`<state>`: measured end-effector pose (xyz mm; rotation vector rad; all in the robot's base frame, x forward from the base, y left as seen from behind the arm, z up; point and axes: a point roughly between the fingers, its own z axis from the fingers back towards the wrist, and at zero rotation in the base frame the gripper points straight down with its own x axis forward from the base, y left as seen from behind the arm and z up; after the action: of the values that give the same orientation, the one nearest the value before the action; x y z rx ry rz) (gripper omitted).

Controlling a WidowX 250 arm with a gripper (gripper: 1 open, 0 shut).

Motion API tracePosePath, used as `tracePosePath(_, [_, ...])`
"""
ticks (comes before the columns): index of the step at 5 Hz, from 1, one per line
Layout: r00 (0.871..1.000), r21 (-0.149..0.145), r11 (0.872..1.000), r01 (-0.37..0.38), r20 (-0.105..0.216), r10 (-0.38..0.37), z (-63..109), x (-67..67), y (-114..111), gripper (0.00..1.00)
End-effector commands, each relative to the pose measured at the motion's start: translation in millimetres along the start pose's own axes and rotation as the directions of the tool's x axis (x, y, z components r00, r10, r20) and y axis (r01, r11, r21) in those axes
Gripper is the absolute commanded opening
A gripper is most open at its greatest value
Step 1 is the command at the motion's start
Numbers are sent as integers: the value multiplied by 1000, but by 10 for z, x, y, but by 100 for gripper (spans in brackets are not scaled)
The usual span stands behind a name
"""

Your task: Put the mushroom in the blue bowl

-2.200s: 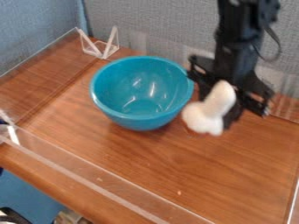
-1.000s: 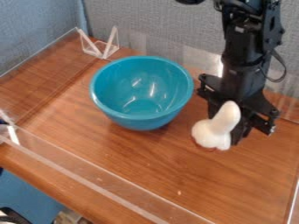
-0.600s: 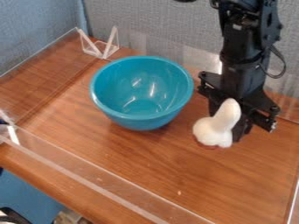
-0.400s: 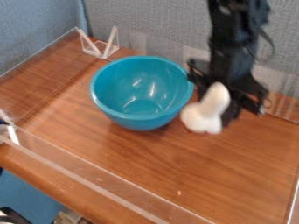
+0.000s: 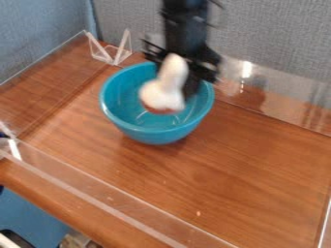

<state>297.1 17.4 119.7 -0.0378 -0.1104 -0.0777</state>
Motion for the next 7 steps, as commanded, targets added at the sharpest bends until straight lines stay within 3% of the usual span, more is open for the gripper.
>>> tracePosePath(1, [1000, 7, 1000, 21, 17, -22, -60, 170, 15, 0])
tracePosePath(7, [996, -1, 996, 91, -14, -91, -285, 338, -136, 0])
